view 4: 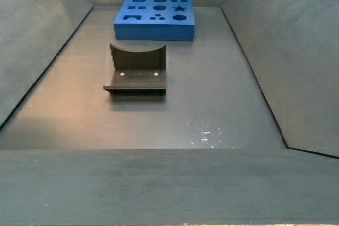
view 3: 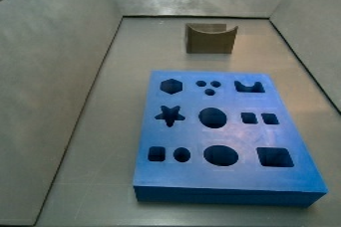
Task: Pick up the square-circle object. Move up. Rotate the square-circle object. Place the square-circle object on the fixture. Regrasp the square-circle object. Move to above the board. Insert the square-circle object.
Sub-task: Insert the square-circle object.
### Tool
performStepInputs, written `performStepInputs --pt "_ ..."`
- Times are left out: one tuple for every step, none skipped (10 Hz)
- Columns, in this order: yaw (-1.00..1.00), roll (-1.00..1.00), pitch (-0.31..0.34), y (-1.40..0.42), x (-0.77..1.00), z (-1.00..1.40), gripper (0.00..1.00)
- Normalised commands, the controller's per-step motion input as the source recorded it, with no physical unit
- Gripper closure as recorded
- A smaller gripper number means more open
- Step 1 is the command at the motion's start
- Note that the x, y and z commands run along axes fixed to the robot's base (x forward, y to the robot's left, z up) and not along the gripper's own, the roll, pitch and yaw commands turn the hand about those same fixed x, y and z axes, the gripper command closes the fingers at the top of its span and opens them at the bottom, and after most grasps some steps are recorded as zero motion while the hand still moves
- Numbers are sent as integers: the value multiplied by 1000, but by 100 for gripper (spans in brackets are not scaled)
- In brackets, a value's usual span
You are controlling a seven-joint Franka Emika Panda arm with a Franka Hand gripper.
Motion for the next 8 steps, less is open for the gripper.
performStepInputs --pt "277 0 -34 -266 0 -206 100" --pt "234 0 -31 -274 0 -237 100" --pt "189 0 -29 -303 0 -254 100" --pt "166 0 -31 -300 0 -260 100" --pt "137 0 -29 -320 0 -274 100" --pt "100 0 -23 -329 0 -277 100" --pt "71 0 -29 -334 0 -286 100" --pt "80 0 -23 -334 0 -257 100"
